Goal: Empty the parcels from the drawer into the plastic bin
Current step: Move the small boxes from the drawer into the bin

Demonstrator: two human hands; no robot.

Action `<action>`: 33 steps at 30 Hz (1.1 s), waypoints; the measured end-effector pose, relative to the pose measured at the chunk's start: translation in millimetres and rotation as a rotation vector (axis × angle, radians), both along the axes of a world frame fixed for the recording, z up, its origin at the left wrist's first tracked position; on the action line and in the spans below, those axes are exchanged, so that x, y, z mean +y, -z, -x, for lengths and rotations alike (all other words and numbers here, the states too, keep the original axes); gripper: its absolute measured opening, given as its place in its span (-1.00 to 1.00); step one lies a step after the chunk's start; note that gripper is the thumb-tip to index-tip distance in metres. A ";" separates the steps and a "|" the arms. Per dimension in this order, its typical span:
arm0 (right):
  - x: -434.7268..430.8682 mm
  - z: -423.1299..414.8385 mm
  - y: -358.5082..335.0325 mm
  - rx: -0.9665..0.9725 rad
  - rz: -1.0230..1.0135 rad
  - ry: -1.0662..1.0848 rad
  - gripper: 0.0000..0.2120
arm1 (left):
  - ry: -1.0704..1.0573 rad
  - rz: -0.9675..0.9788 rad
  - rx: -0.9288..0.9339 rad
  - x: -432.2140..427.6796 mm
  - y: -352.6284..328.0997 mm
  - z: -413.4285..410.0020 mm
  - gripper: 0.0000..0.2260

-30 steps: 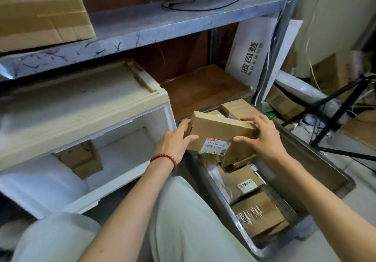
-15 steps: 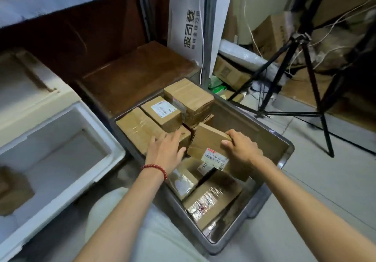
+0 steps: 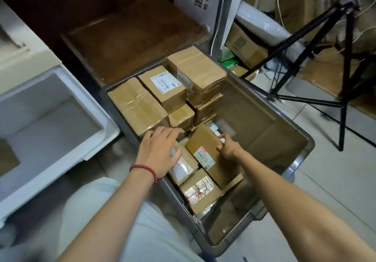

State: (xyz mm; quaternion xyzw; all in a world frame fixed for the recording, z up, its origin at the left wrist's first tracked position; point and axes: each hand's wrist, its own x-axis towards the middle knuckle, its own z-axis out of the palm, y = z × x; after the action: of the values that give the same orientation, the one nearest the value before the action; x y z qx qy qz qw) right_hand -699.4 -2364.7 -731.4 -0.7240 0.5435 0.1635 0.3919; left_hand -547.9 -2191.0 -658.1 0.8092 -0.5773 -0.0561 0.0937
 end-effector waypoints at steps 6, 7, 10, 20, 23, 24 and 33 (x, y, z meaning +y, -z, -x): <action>5.9 -13.7 29.6 0.088 0.049 -0.074 -0.62 | 0.014 0.013 0.066 -0.7 3.7 -5.7 -0.61; 6.3 -13.4 33.9 0.114 0.054 -0.082 -0.60 | 0.016 0.023 0.073 -0.6 3.9 -6.2 -0.62; 7.0 -3.8 43.6 0.201 0.032 -0.146 -0.54 | 0.010 0.043 0.091 -0.7 3.8 -8.0 -0.64; 17.9 -1.8 35.9 0.319 0.114 -0.275 -0.38 | 0.023 0.018 0.090 0.2 6.1 -9.7 -0.65; 26.6 -2.6 21.3 0.260 0.250 -0.284 -0.46 | 0.017 -0.009 0.060 1.0 5.8 -8.7 -0.61; 28.2 -3.1 13.9 0.224 0.297 -0.284 -0.47 | 0.025 -0.019 0.037 0.4 5.4 -8.0 -0.60; 41.5 -14.7 -54.3 0.012 0.618 -0.364 -0.45 | 0.037 -0.046 -0.232 26.4 -18.6 -5.1 -0.51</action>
State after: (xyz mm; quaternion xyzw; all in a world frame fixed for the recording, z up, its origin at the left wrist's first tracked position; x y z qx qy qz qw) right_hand -684.7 -2323.2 -677.1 -0.8924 0.4317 0.0626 0.1155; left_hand -542.8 -2164.6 -639.4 0.8013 -0.5978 0.0228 0.0068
